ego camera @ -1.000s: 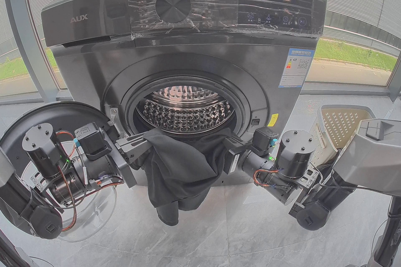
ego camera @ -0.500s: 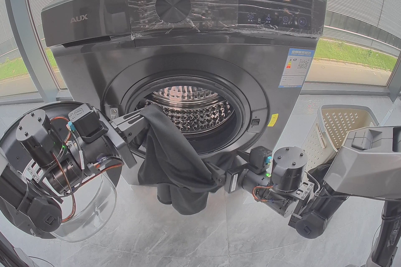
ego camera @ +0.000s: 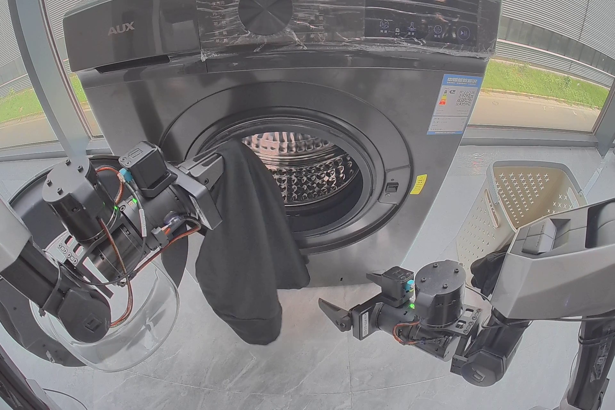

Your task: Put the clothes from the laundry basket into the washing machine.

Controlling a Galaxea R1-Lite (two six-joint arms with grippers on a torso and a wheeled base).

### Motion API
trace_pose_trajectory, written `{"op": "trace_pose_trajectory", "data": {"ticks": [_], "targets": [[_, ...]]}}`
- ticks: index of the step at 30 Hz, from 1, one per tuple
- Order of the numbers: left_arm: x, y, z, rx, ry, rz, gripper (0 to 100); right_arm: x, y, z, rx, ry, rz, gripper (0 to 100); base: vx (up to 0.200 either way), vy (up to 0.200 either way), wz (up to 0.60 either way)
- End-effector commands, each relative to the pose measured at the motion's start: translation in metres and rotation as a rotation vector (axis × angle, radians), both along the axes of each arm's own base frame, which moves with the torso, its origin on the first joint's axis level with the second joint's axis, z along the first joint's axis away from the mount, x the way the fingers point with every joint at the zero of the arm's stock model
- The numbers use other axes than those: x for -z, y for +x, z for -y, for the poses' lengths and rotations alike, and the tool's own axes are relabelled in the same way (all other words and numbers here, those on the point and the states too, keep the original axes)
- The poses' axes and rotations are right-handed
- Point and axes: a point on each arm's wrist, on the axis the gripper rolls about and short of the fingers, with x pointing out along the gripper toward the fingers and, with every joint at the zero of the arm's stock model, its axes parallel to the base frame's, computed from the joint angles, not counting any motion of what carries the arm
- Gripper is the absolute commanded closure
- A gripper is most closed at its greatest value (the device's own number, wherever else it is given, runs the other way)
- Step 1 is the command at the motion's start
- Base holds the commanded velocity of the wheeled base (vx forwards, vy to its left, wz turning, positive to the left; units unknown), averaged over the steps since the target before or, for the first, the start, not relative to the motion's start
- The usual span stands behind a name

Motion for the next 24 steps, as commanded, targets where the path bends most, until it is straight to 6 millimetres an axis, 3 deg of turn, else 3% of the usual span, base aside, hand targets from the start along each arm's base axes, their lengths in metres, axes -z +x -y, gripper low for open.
{"op": "trace_pose_trajectory", "data": {"ticks": [1, 9, 24], "targets": [[0.005, 0.004, 0.002, -0.004, 0.005, -0.015, 100, -0.004, -0.006, -0.009, -0.076, 0.028, 0.012, 0, 0.0, 0.0, 0.0], [0.011, 0.007, 0.007, -0.018, 0.009, -0.033, 100, -0.027, -0.013, -0.041, -0.201, 0.147, 0.133, 0, 0.0, 0.0, 0.0], [0.013, 0.004, 0.013, 0.005, 0.015, -0.038, 100, -0.057, 0.015, -0.058, -0.162, 0.27, 0.26, 0, 0.0, 0.0, 0.0]]}}
